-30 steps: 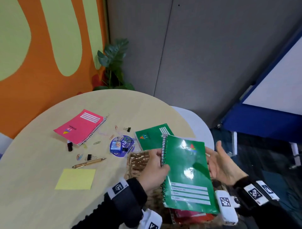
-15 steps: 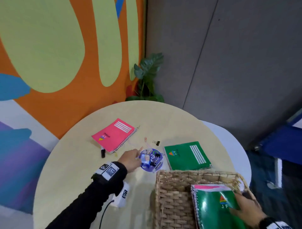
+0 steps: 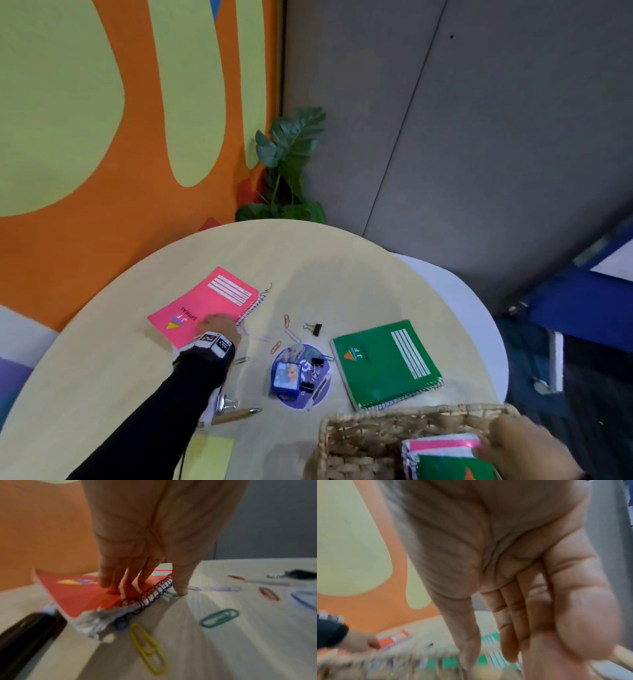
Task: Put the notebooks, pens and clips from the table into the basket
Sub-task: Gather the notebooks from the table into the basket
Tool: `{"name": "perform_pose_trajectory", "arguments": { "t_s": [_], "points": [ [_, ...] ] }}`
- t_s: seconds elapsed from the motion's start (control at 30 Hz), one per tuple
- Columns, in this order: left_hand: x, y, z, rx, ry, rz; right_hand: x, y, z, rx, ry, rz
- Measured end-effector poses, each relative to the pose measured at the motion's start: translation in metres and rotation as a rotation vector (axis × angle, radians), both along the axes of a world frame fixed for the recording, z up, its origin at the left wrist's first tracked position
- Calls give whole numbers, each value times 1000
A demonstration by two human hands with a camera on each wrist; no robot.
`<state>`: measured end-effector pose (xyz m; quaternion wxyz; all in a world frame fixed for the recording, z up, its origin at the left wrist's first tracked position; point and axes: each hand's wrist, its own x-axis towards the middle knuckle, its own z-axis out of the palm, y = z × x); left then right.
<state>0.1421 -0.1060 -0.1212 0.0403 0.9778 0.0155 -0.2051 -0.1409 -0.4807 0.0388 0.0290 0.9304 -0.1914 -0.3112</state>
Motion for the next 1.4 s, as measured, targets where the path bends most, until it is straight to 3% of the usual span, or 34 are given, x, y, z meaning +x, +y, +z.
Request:
{"name": "perform_pose_trajectory", "arguments": {
  "t_s": [0.17,0.33,0.47,0.6,0.73,0.8,0.87,1.0,1.17,1.23,1.3,1.4],
  "points": [
    [3,3,-2,87,-47,-122,82,23,33,74,-157,148],
    [-8,3,40,81,-97,-191,170,54,-3,83,-65,531],
    [-11,3,110,28,-160,-79,210,79,-49,102,96,730],
    [-30,17,174,92,-333,-16,225,85,-80,45,143,753],
    [-65,53,208,201,-630,-119,233,84,-93,89,157,680],
    [-86,68,214,206,-654,-124,232,80,-96,113,156,646],
    [-108,77,219,86,-667,-117,228,76,-97,121,120,639],
    [-149,86,219,-356,-689,3,223,75,-94,154,130,620],
    [-199,82,212,-689,-641,161,218,77,-79,191,173,562],
    [-213,75,208,-707,-661,241,216,79,-60,153,210,606],
    [-223,74,203,-694,-682,207,211,80,-26,106,224,644],
    [-236,80,190,-673,-633,159,188,72,40,67,16,625]
  ]
}}
